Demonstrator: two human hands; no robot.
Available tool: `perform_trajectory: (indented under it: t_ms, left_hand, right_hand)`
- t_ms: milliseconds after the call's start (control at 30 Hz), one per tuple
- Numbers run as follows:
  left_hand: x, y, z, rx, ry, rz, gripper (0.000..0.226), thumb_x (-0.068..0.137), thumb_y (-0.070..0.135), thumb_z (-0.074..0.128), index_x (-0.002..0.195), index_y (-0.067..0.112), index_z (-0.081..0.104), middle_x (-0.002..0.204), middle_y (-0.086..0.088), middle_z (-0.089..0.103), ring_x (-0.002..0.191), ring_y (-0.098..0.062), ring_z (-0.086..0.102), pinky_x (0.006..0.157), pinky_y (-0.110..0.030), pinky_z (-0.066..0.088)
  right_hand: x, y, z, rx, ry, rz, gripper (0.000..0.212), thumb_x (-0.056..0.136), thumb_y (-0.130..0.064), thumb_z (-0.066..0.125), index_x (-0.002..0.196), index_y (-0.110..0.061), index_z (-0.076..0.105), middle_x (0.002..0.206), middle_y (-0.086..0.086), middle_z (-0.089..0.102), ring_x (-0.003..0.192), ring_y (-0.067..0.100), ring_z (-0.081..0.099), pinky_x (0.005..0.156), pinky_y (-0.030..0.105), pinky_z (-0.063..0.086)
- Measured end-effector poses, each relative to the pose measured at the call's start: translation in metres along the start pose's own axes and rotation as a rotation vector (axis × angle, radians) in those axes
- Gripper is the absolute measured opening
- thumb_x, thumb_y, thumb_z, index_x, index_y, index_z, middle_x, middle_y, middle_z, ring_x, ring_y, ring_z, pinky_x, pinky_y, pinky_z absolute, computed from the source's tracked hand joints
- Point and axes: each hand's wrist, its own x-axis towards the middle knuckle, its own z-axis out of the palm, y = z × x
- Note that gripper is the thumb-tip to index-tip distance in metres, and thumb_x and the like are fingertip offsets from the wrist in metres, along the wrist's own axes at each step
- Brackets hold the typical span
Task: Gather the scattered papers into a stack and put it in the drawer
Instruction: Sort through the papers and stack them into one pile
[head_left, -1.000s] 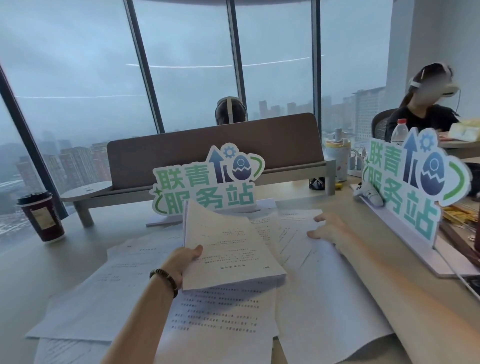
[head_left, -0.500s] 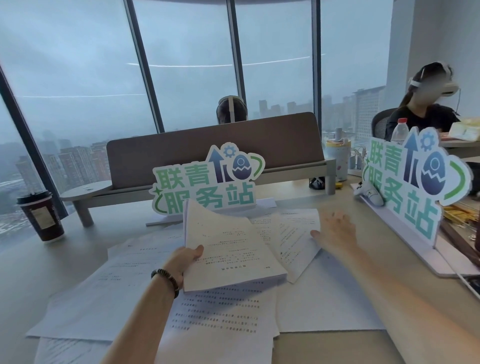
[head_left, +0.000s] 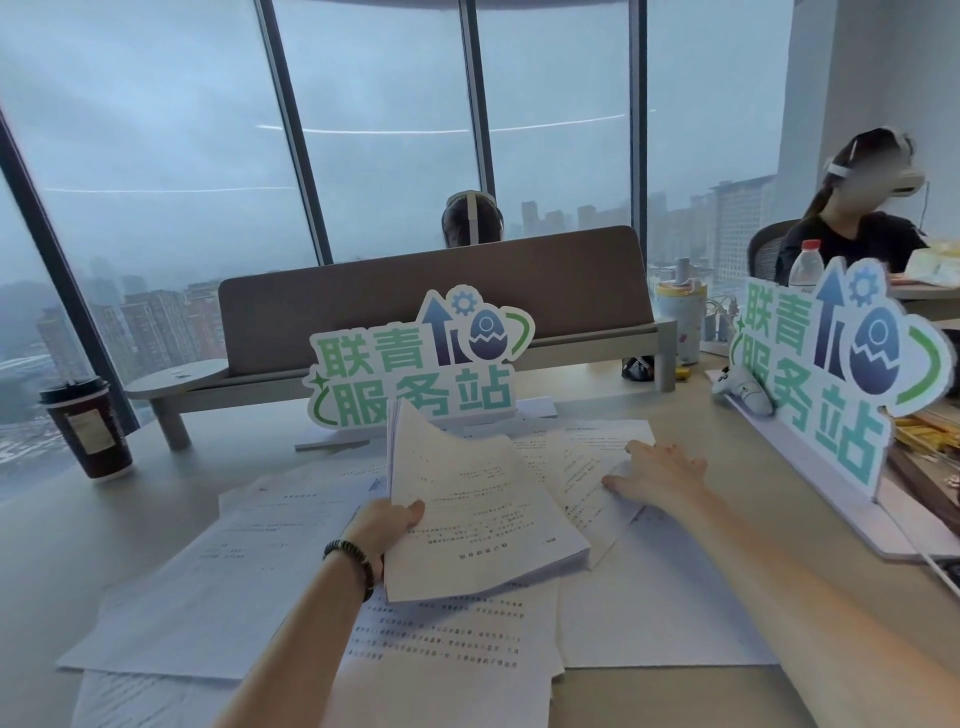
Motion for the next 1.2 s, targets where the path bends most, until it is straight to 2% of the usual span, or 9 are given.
perform_trajectory:
  t_ms: [167,300,433,600,767,933,1000,1100,1200]
  left_hand:
    - [-0.001,0.001,0.002,0.030,0.001,0.011,0.026,0.097,0.018,0.058,0.115,0.000,0.062,0.100,-0.019,0.072,0.087,-0.035,0.070,0.077,-0.046,0.059]
    - [0.002,-0.001,0.002,0.037,-0.006,0.017,0.029,0.097,0.018,0.058,0.118,-0.001,0.061,0.102,-0.020,0.072,0.089,-0.037,0.070,0.078,-0.047,0.059]
    - [0.003,-0.001,0.003,0.031,-0.005,0.017,0.029,0.097,0.018,0.058,0.118,-0.002,0.060,0.102,-0.021,0.071,0.083,-0.034,0.069,0.075,-0.045,0.059]
    - [0.003,-0.002,0.003,0.031,-0.007,0.013,0.029,0.097,0.018,0.057,0.118,-0.002,0.060,0.103,-0.021,0.071,0.082,-0.034,0.069,0.070,-0.042,0.059]
    - [0.004,-0.002,0.004,0.034,-0.007,0.021,0.029,0.097,0.018,0.058,0.117,-0.003,0.061,0.099,-0.020,0.072,0.078,-0.032,0.069,0.069,-0.040,0.059]
    - [0.006,-0.003,0.003,0.035,-0.011,0.028,0.029,0.097,0.018,0.058,0.117,-0.003,0.061,0.100,-0.020,0.072,0.082,-0.034,0.070,0.074,-0.044,0.059]
    - [0.005,-0.003,0.004,0.030,-0.012,0.025,0.028,0.097,0.017,0.058,0.117,-0.003,0.061,0.100,-0.021,0.072,0.081,-0.033,0.070,0.072,-0.043,0.059]
    - [0.005,-0.002,0.004,0.008,-0.015,0.015,0.029,0.096,0.016,0.058,0.118,-0.002,0.060,0.102,-0.021,0.071,0.083,-0.035,0.069,0.069,-0.041,0.058]
    - [0.005,-0.002,0.004,0.005,-0.011,0.016,0.029,0.096,0.016,0.058,0.118,-0.002,0.060,0.101,-0.021,0.072,0.086,-0.036,0.070,0.071,-0.043,0.059]
  right_hand:
    - [0.002,-0.002,-0.006,0.022,-0.025,0.007,0.069,0.082,-0.064,0.060,0.135,-0.021,0.047,0.140,0.006,0.050,0.131,0.028,0.043,0.100,0.044,0.033]
    - [0.003,-0.003,-0.004,0.012,-0.029,0.009,0.056,0.082,-0.063,0.061,0.119,-0.021,0.055,0.133,0.009,0.053,0.128,0.029,0.041,0.095,0.043,0.033]
    - [0.000,-0.004,-0.006,-0.041,0.013,-0.019,0.063,0.083,-0.062,0.059,0.132,-0.024,0.049,0.135,0.008,0.052,0.128,0.027,0.043,0.095,0.043,0.035]
    - [-0.006,-0.004,-0.010,-0.023,0.090,-0.067,0.058,0.079,-0.061,0.066,0.119,-0.021,0.053,0.118,0.003,0.060,0.113,0.024,0.055,0.076,0.034,0.035]
    - [-0.006,-0.007,-0.007,0.034,0.129,-0.091,0.051,0.074,-0.056,0.074,0.104,-0.020,0.055,0.104,0.002,0.061,0.097,0.023,0.057,0.078,0.034,0.048]
    - [-0.002,-0.008,-0.007,0.206,0.051,-0.083,0.044,0.069,-0.045,0.083,0.092,-0.016,0.057,0.097,0.002,0.061,0.090,0.020,0.057,0.075,0.034,0.051]
    - [-0.001,-0.007,-0.007,0.303,0.041,-0.098,0.045,0.070,-0.037,0.085,0.101,-0.015,0.060,0.102,0.000,0.059,0.093,0.018,0.053,0.073,0.032,0.047]
    - [-0.003,-0.013,-0.009,0.562,0.037,-0.069,0.039,0.084,-0.035,0.075,0.112,-0.016,0.056,0.103,-0.002,0.054,0.095,0.018,0.049,0.072,0.030,0.040]
    - [-0.002,-0.015,-0.015,0.688,0.072,-0.003,0.025,0.089,-0.025,0.068,0.108,-0.012,0.059,0.106,0.004,0.060,0.091,0.021,0.055,0.075,0.034,0.046]
